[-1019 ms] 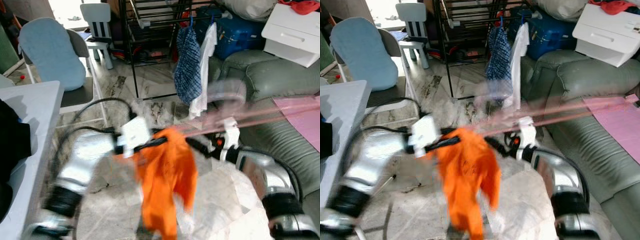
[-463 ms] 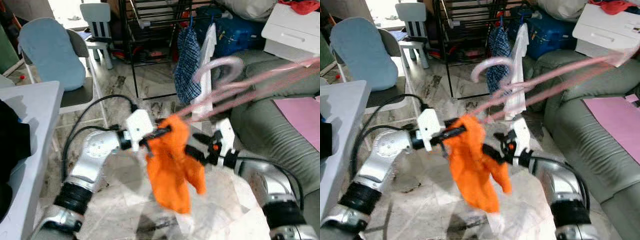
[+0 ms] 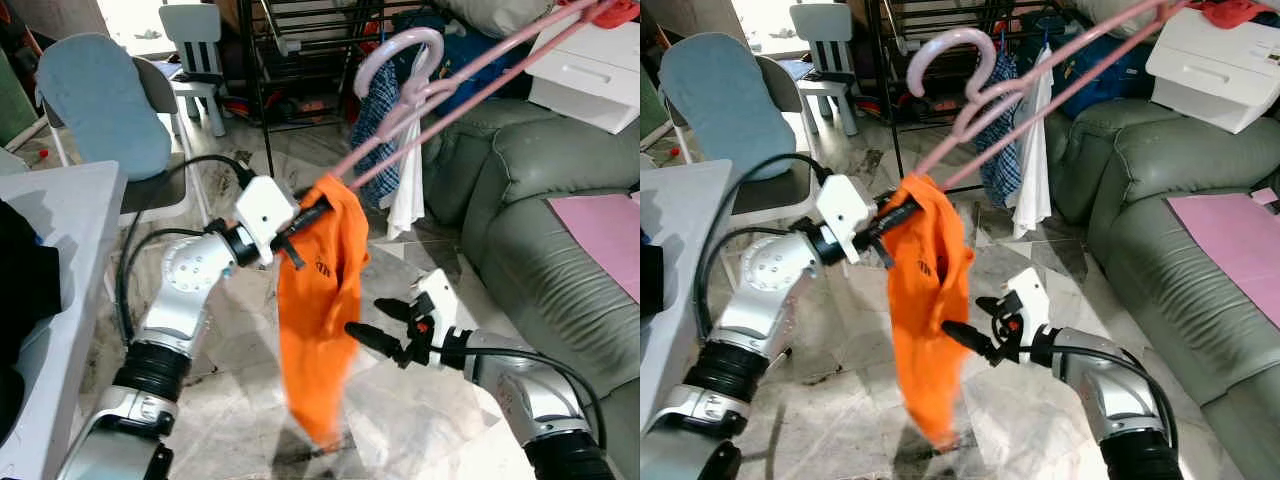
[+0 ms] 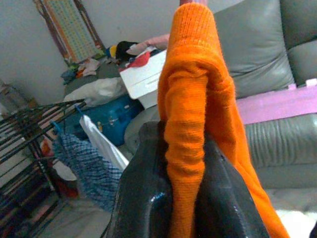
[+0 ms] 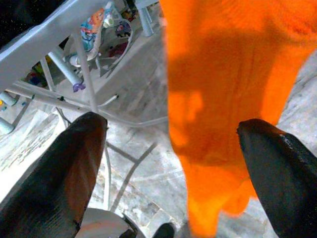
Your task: Hang hanger
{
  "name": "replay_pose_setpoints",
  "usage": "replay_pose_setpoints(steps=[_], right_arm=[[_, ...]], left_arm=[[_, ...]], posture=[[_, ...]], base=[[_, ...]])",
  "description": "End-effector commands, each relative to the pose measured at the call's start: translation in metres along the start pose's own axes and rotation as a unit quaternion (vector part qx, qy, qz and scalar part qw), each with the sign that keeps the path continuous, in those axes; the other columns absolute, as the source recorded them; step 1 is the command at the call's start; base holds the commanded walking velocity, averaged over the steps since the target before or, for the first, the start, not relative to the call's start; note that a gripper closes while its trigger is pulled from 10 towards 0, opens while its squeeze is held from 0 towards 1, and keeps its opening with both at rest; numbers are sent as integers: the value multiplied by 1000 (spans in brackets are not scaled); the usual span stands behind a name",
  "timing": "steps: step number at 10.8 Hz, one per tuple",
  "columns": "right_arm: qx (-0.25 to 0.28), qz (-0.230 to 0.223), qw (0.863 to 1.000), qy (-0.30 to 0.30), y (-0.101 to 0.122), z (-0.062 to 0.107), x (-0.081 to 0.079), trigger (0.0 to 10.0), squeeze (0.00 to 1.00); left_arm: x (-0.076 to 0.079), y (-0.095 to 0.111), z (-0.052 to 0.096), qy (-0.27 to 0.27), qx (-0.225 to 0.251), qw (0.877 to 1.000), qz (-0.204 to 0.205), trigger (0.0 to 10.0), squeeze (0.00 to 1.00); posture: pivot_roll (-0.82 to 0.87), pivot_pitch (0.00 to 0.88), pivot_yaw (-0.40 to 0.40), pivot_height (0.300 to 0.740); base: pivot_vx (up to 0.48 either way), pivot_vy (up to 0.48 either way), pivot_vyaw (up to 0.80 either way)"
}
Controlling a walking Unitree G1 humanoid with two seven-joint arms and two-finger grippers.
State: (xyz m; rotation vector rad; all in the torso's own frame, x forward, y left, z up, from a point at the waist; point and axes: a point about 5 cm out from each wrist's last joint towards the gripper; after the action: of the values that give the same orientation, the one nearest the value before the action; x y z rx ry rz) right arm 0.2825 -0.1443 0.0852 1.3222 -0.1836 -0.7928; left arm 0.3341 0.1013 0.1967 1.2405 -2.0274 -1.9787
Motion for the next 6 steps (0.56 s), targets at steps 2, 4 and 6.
replay_pose_setpoints(steps=[2,4,6], right_arm=[[20,24,999,-17,10,1,0,10000,0],[99,19,991,-89,34,4,14,10000,0],[130,24,989,-67,47,5,7,10000,0]], left_arm=[[6,-7,7,-21,-14,1000,0,0,0],[12,-13,17,-47,-25,999,11,0,0],[11,-19,23,-65,-43,997,-2,0,0]], posture=[[-102,43,23,740],[-103,44,22,740],[-106,46,21,740]], base=[[0,0,0],[0,0,0],[0,0,0]])
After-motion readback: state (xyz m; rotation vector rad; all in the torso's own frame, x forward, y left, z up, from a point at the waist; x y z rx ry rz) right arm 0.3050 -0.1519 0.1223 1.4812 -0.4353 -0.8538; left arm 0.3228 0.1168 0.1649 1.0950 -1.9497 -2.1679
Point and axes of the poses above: a point about 5 cm out from each wrist's last joint towards the gripper, its own z axis pointing back from the gripper into the wrist, its own y axis along the axis of the wrist's last joint, x = y × z, and after that the axes turned 1 degree about -z, right-handed
